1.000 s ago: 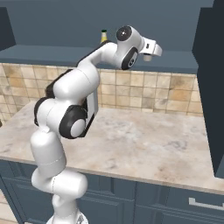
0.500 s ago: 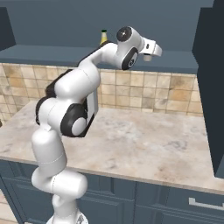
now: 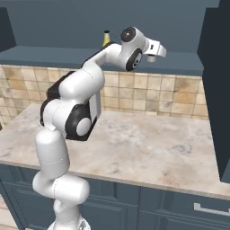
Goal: Take 2 condiments from the cabinet and move them on the counter near the stove.Make sure the condiments are lined up with each other, next to each other.
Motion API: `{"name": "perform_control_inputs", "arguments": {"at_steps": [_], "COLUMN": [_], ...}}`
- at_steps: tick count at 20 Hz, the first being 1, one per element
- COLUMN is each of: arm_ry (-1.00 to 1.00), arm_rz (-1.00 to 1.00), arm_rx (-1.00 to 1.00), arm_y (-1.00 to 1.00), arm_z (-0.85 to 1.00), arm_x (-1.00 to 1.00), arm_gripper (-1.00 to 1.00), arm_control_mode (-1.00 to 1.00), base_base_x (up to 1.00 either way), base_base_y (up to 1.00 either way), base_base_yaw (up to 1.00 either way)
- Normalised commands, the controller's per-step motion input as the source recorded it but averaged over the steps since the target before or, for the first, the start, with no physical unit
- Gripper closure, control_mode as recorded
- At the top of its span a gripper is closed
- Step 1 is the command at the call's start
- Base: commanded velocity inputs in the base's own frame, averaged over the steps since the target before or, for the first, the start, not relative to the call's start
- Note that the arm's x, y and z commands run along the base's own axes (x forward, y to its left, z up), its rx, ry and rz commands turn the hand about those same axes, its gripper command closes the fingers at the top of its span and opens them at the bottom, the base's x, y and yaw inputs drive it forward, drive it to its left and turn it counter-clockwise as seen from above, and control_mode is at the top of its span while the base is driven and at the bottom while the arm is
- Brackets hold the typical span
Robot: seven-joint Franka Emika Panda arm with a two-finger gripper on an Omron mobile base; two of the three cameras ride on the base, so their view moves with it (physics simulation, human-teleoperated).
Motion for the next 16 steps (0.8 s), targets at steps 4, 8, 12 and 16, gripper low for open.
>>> {"name": "perform_control_inputs", "arguments": {"at_steps": [4,8,12,16], "arm_ry": [0.00,0.00,0.00,0.00], "arm_rz": [0.00,0.00,0.00,0.00], "arm_rx": [0.00,0.00,0.00,0.00], "arm_y": [0.00,0.00,0.00,0.04], "arm_z": [0.00,0.00,0.00,0.00], "arm_x": [0.00,0.00,0.00,-0.28], "arm_gripper": [1.00,1.00,1.00,1.00], "arm_control_mode": [-1.00,-1.00,-1.00,-1.00], "base_base_x": [0.00,0.00,0.00,0.00], "base_base_y": [0.00,0.00,0.00,0.00], "base_base_yaw": [0.00,0.00,0.00,0.00]}}
